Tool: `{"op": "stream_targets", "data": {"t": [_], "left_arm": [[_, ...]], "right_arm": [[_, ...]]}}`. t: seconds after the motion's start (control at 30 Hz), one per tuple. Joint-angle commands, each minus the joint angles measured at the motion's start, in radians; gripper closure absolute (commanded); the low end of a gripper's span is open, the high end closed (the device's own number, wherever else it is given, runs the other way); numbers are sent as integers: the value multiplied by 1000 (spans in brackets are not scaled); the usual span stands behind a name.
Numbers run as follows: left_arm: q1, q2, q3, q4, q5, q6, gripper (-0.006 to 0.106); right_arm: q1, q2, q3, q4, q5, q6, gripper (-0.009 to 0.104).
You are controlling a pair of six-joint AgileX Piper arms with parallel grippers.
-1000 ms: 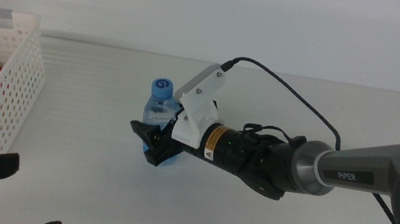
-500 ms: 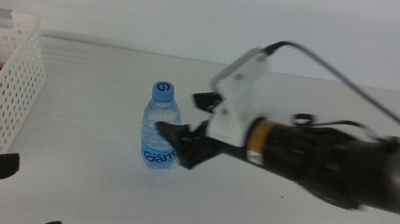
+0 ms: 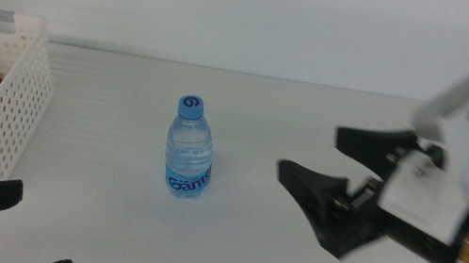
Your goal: Use arms to grab the bottles and put them into the dustbin to the left of the table.
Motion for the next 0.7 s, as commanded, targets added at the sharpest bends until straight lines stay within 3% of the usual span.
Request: {"op": "stream_targets", "data": {"t": [0.0,0.17,0.23,0.37,0.67], "left_arm": [[-3,15,-26,-5,-81,-14,10],[-3,15,-26,-5,-81,-14,10],[-3,15,-26,-5,-81,-14,10],[-3,15,-26,-5,-81,-14,10],[-3,15,-26,-5,-81,-13,10]], "right_arm": [[25,-100,24,164,9,-96,16],[92,-199,54,594,181,-581,16],[94,-215,54,707,206,-747,16],[94,-224,54,800,218,-855,16],[94,-223,54,805,219,-843,16]]}}
